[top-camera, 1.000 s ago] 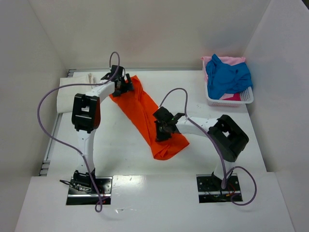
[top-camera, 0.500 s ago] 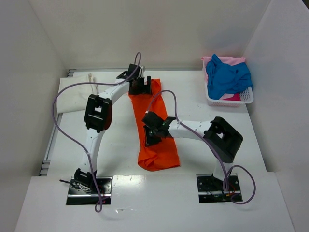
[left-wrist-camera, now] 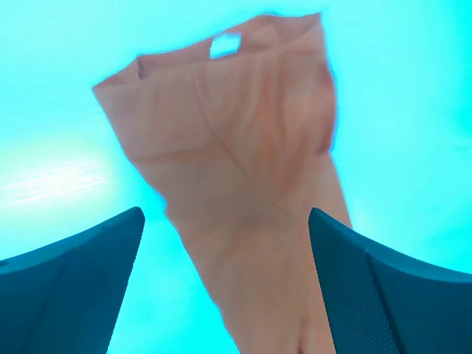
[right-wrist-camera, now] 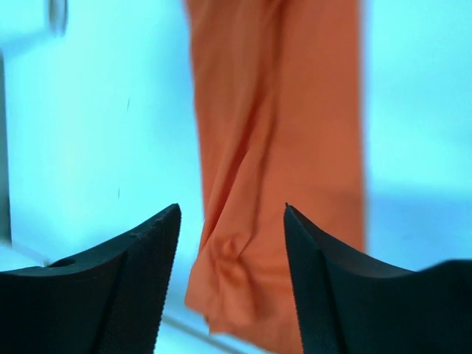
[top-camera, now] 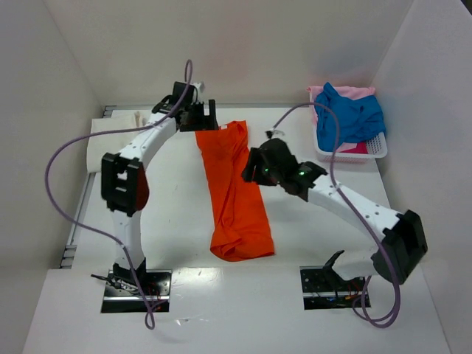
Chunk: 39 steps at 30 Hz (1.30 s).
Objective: Fold and stack the t-shirts
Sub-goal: Rotate the tshirt 90 degrees
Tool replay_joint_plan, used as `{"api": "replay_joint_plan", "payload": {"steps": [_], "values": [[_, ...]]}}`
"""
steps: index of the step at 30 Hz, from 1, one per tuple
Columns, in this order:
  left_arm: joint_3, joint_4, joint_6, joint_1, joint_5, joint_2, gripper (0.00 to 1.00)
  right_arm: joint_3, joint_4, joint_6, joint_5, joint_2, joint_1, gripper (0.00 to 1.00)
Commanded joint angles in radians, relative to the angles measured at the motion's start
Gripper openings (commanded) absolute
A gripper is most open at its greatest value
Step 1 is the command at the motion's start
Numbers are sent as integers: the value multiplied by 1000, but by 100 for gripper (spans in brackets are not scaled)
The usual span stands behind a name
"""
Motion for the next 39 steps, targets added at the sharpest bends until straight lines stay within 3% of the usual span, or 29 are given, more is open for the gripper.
{"api": "replay_joint_plan", "payload": {"steps": [1, 4, 10, 21, 31, 39], "values": [[-252, 50, -41, -8, 28, -232, 100, -57, -38, -48, -2, 10, -23, 66], [-452, 84, -87, -30, 54, -300, 100, -74, -25, -48, -69, 38, 0, 66], [-624, 127, -126, -46, 86, -378, 100, -160, 8, 5, -116, 28, 116, 66], [-654, 169, -137, -46, 202, -345, 100, -257, 99, 36, -215, 27, 275, 63], [-645, 210, -166, -46, 248, -300, 100, -266, 151, 16, -241, 100, 284, 59], [-654, 210, -166, -46, 244, -277, 100, -251, 184, -2, -247, 153, 284, 46]]}}
